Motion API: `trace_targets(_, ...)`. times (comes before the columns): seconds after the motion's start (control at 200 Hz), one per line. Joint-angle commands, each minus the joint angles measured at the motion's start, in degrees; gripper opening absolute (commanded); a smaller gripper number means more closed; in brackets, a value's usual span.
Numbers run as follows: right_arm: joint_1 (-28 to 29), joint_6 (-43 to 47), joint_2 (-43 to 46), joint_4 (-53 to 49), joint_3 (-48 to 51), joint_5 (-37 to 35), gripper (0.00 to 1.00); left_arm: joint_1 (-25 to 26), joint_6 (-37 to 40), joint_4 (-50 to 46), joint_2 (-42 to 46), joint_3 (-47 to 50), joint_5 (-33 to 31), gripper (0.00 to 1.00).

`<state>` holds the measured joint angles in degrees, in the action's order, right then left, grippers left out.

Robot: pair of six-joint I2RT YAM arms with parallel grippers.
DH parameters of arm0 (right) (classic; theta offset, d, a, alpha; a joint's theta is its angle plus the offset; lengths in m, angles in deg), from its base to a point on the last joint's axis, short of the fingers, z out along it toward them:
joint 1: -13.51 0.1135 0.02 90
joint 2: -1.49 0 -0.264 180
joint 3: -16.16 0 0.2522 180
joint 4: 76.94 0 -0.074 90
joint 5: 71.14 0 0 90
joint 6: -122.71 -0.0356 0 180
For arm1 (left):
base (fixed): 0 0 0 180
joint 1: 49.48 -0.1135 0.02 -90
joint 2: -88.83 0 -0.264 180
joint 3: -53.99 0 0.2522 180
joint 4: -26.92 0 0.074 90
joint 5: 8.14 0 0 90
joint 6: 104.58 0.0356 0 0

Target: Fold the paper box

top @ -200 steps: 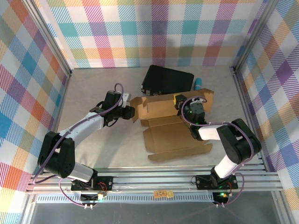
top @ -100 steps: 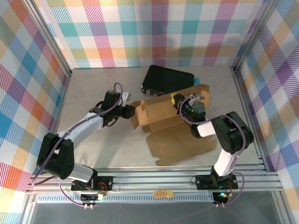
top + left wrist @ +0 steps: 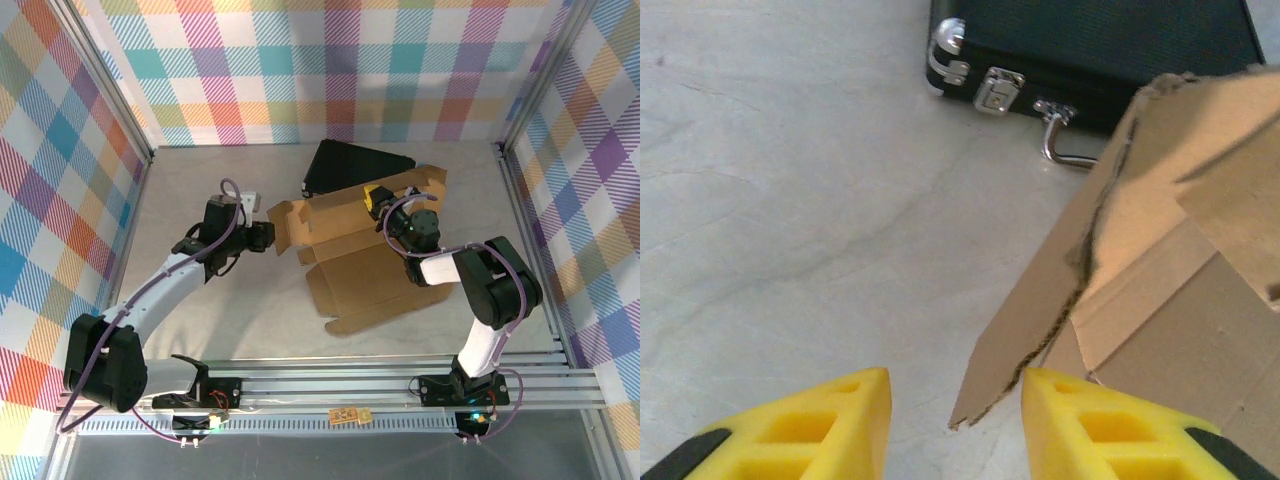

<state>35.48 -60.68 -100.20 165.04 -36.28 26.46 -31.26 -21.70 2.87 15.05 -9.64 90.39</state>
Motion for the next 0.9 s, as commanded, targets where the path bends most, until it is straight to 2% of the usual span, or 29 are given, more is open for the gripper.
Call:
trace_targets(0.0,0.46,-0.28,0.88,4.46,-0.61,0.45,0.00,-1.08,1.27,0.49,-3.07,-0.91,4.42,0.36)
trace_targets(0.14,0.61,-0.20,0.97,3.44,-1.06,0.58,0.00,-1.08,1.67,2.69,-6.47,-1.10,3.98,0.36)
trace_targets(0.215,0.61,-0.20,0.88,3.28,-1.23,0.58,0.00,-1.08,1.62,2.90,-6.69,-1.68,1.74,0.37)
trace_targets(0.34,0.61,0.09,1.25,2.30,-0.88,0.05,0.00,-2.80,0.72,1.31,-1.73,-2.47,-1.71,0.37)
trace_targets(0.435,0.61,-0.02,0.80,2.37,-1.29,0.05,0.00,-6.33,-0.62,-0.35,2.92,-1.50,-3.28,0.37)
trace_targets(0.535,0.68,-0.15,0.43,2.35,-2.09,0.05,0.00,-11.50,-4.03,0.84,3.42,1.11,-0.82,0.37)
trace_targets(0.625,0.79,-0.05,0.64,1.12,-2.76,0.35,0.00,-12.76,-6.12,1.90,-2.49,-0.03,4.85,0.36)
trace_targets(0.705,0.87,-0.04,0.78,0.48,-3.33,0.58,0.00,-11.76,-6.51,2.39,-8.87,-2.74,9.93,0.34)
trace_targets(0.895,1.23,-0.30,0.53,-0.24,-4.45,0.40,0.00,-5.21,-2.15,6.10,-13.15,-3.99,12.72,0.34)
